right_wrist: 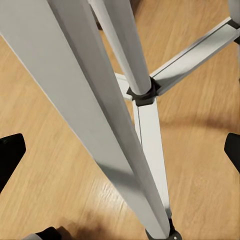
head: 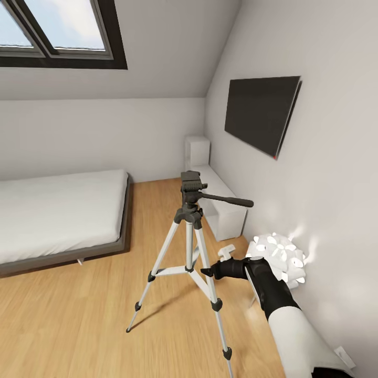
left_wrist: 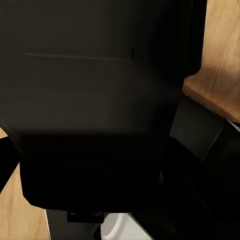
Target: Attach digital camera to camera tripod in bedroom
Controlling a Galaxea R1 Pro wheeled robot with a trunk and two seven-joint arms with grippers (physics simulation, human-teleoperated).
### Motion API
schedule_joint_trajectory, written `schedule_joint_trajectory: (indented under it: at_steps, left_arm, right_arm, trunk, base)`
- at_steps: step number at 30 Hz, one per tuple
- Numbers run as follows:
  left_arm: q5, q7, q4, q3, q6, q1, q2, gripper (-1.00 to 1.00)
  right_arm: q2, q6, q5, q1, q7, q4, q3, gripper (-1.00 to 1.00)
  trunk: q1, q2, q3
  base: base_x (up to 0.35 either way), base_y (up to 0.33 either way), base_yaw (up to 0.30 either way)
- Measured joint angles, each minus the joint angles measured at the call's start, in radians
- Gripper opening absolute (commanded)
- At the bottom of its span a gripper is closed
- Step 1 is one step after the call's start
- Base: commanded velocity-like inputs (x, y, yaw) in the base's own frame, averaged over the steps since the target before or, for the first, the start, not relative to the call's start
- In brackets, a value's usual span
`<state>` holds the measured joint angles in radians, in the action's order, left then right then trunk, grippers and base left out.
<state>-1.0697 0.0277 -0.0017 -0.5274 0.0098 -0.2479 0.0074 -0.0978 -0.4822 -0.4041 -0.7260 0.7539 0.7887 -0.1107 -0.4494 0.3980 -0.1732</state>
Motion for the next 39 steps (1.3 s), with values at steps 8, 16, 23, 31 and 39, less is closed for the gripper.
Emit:
schedule_joint_trajectory:
  at_steps: [8,16,23,31,39]
  left_arm:
    - [0.0,0.0,0.0,0.0,0.0,0.0,0.0,-1.0]
    - [0.0,0.0,0.0,0.0,0.0,0.0,0.0,-1.0]
    - [0.0,0.0,0.0,0.0,0.0,0.0,0.001,-1.0]
    - [0.0,0.0,0.0,0.0,0.0,0.0,0.001,-1.0]
    - [0.0,0.0,0.0,0.0,0.0,0.0,0.002,-1.0]
  right_arm:
    - [-0.005,0.012,0.001,0.0,-0.002,0.0,0.0,1.0]
    - [-0.048,0.027,-0.004,0.0,-0.003,0.0,0.0,1.0]
    - [-0.057,0.028,-0.01,0.0,-0.003,0.0,0.0,1.0]
    - [-0.058,0.029,-0.005,0.0,-0.025,0.001,-0.003,1.0]
    - [-0.06,0.042,0.003,0.0,-0.15,0.0,-0.007,1.0]
  trunk:
    - [0.0,0.0,0.0]
    - [0.0,0.0,0.0]
    - [0.0,0.0,0.0]
    - [0.0,0.0,0.0]
    - [0.0,0.0,0.0]
  base:
    - [0.0,0.0,0.0]
    - [0.0,0.0,0.0]
    - [0.0,0.0,0.0]
    - [0.0,0.0,0.0]
    - [0.0,0.0,0.0]
